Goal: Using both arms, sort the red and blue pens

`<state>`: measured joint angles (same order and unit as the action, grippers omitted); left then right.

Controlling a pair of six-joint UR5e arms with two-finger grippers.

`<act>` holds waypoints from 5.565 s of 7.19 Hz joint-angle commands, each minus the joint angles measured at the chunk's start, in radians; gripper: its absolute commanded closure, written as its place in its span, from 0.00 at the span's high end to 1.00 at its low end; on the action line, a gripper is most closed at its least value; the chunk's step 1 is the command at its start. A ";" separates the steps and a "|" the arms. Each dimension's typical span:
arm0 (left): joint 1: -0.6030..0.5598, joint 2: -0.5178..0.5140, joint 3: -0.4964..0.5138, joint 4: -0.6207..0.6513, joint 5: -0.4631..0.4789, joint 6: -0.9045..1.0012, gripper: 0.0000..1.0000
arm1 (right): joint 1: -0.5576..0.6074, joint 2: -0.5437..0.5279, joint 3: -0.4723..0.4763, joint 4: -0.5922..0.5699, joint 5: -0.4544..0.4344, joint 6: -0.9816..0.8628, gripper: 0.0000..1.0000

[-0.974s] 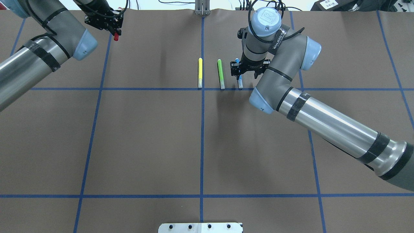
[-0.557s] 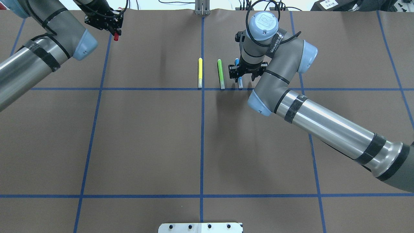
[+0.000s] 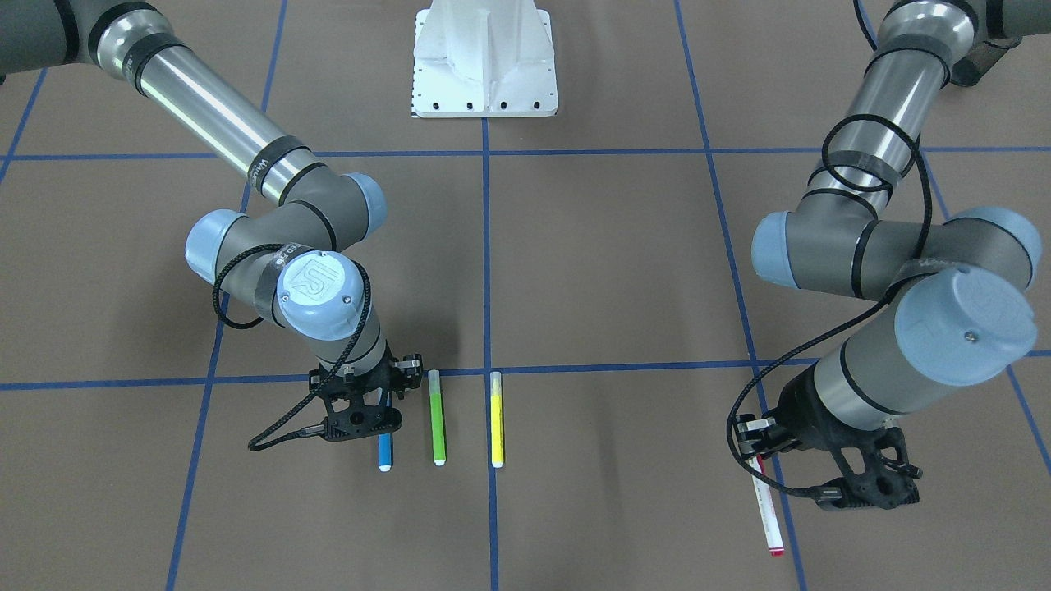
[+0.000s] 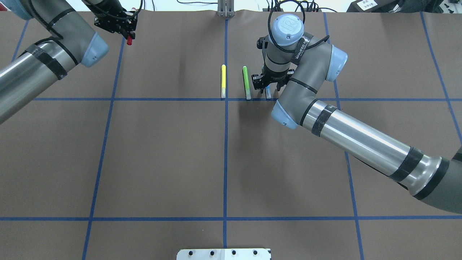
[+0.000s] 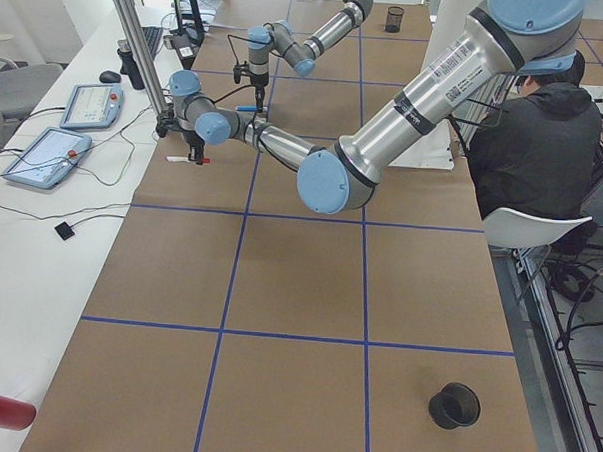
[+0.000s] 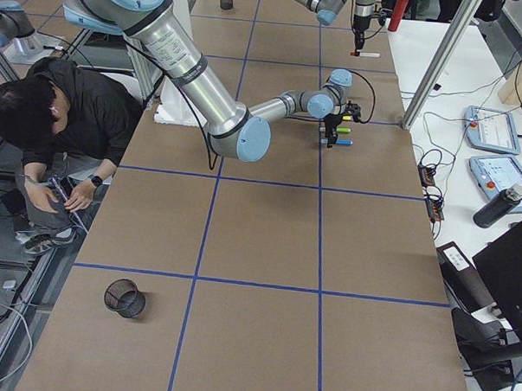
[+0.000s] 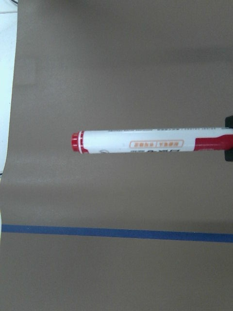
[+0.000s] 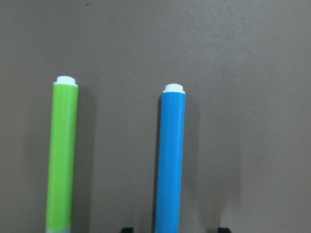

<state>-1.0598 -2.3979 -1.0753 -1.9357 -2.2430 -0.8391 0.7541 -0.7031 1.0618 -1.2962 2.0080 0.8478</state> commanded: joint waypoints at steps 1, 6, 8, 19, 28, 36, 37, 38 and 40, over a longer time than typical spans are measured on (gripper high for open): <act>0.000 0.000 0.000 0.000 -0.001 0.000 0.00 | -0.001 0.002 -0.003 -0.001 0.001 -0.003 0.45; -0.002 0.000 0.000 0.000 -0.001 0.000 0.00 | -0.002 0.002 -0.011 0.000 0.001 -0.004 0.31; -0.002 0.000 0.000 0.000 -0.001 0.000 0.00 | -0.001 0.005 -0.009 0.000 0.001 -0.004 0.00; -0.267 0.152 -0.023 0.097 -0.001 0.472 0.00 | 0.254 -0.131 0.205 -0.387 -0.059 -0.440 0.00; -0.514 0.453 -0.186 0.336 0.111 0.917 0.00 | 0.586 -0.599 0.434 -0.636 -0.114 -1.129 0.00; -0.591 0.657 -0.349 0.664 0.082 1.042 0.00 | 0.758 -0.780 0.810 -1.325 0.061 -1.210 0.00; -0.594 0.734 -0.450 0.726 0.079 1.043 0.00 | 0.783 -0.783 0.843 -1.471 0.086 -1.224 0.00; -0.594 0.788 -0.512 0.730 0.074 1.043 0.00 | 0.800 -0.821 0.837 -1.518 0.087 -1.281 0.00; -0.595 0.862 -0.549 0.736 -0.007 1.043 0.00 | 0.811 -0.965 0.834 -1.511 0.133 -1.323 0.00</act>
<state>-1.6542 -1.5902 -1.5887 -1.2062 -2.2066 0.2038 1.5571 -1.5884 1.8974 -2.7982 2.1129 -0.4447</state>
